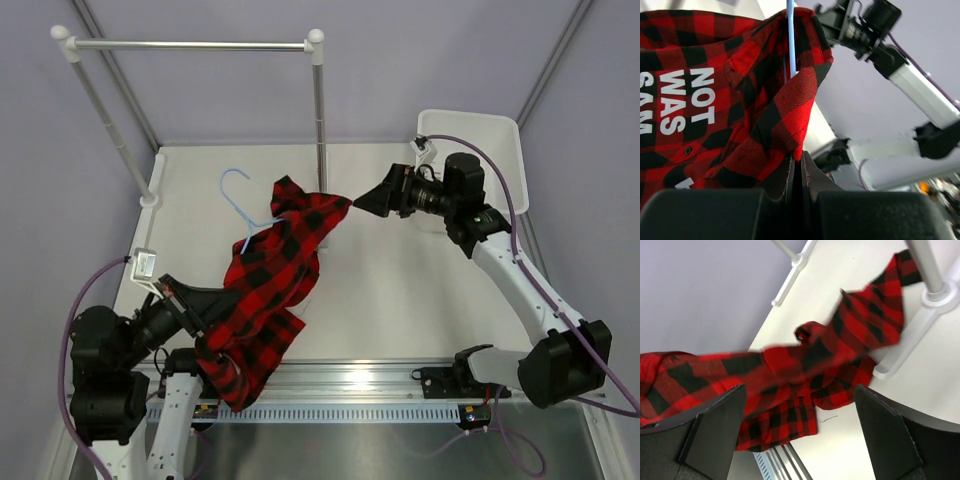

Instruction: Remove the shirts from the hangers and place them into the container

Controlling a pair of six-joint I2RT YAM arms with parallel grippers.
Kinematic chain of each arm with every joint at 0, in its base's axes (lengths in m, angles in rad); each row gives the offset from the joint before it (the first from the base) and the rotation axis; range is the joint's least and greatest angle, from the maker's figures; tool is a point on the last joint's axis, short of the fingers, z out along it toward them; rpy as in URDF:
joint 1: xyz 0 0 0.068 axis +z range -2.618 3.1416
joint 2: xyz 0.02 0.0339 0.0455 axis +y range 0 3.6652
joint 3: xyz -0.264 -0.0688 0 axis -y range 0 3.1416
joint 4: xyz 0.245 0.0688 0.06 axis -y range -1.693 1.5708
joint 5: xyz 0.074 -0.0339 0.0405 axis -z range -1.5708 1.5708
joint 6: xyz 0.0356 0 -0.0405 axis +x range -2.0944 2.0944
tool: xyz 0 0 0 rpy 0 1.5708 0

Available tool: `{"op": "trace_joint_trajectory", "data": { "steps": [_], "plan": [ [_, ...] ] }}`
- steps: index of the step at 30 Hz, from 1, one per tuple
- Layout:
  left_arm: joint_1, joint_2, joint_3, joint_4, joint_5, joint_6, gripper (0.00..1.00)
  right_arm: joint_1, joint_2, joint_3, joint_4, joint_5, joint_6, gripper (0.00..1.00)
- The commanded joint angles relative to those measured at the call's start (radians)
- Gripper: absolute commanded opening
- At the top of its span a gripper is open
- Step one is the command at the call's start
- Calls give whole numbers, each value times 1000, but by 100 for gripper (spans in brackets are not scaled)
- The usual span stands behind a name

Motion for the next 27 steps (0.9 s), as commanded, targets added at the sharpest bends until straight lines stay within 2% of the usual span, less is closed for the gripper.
{"op": "trace_joint_trajectory", "data": {
  "steps": [1, 5, 6, 8, 10, 15, 19, 21, 23, 27],
  "plan": [
    [-2, -13, -51, 177, 232, -106, 0, 32, -13, 56, 97, -127, 0, 98],
    [0, -29, -146, 293, 269, -167, 0, 85, -30, 112, 26, -124, -44, 97],
    [0, -26, -152, 294, 263, -157, 0, 119, -29, 164, -23, -64, -69, 96],
    [0, -7, -123, 201, 197, -59, 0, 166, -37, 211, -179, 41, -152, 95],
    [0, 28, -94, 139, 146, 1, 0, 222, -53, 246, -220, 144, -177, 95],
    [-2, 45, -95, 146, 22, 70, 0, 274, -47, 338, -312, 293, -149, 95],
    [-2, 82, -114, 174, -22, 115, 0, 370, 81, 474, -422, 405, -192, 92],
    [0, 109, -90, 137, -62, 170, 0, 465, 138, 572, -485, 531, -215, 91],
    [0, 146, -71, 108, -93, 220, 0, 541, 230, 640, -540, 580, -244, 91],
    [0, 192, -43, 88, -115, 277, 0, 593, 290, 717, -518, 696, -241, 90]
  ]
}}
